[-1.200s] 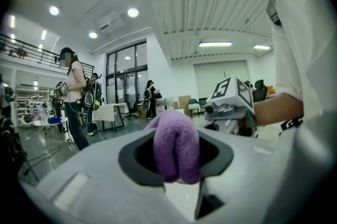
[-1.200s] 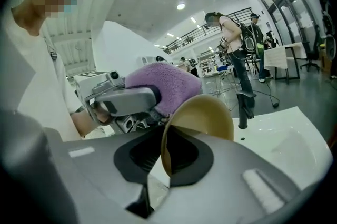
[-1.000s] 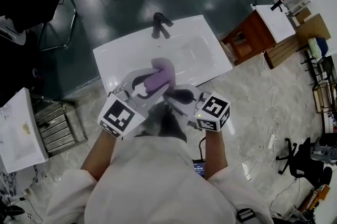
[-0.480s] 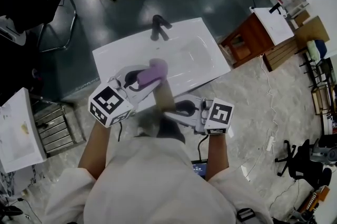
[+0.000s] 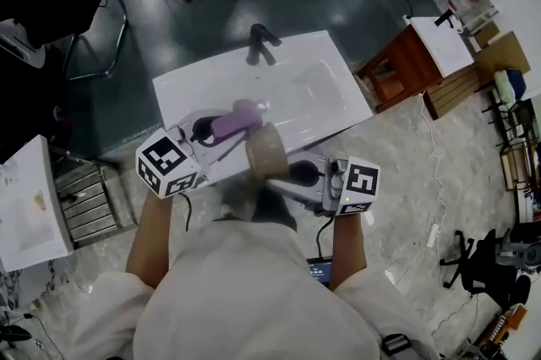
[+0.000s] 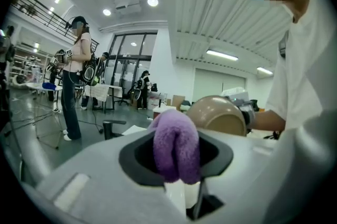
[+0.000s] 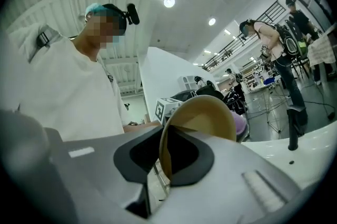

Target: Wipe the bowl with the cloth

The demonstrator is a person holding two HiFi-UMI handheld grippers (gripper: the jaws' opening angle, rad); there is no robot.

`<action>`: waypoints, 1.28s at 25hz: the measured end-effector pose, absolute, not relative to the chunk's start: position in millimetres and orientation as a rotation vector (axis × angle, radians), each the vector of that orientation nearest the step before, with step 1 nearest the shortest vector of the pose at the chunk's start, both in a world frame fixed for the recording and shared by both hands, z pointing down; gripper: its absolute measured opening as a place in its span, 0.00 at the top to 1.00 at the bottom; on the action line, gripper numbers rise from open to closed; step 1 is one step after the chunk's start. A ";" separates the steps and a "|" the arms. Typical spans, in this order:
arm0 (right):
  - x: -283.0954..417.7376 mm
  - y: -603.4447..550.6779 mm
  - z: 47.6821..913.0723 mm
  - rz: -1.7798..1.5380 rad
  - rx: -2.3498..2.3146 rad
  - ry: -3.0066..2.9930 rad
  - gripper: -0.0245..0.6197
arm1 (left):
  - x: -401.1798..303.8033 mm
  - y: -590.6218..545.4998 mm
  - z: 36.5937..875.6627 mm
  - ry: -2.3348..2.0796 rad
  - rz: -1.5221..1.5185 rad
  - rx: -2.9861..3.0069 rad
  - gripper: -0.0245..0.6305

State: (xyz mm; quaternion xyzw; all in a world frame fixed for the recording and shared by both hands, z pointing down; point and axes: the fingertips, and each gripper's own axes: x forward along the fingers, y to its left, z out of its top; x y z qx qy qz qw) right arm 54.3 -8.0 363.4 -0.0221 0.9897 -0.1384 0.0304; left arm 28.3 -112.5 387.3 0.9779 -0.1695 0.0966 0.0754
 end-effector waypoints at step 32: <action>51.8 -101.0 410.8 -0.690 -1.005 2.963 0.94 | 34.3 -64.9 392.0 -0.429 0.296 3.001 0.78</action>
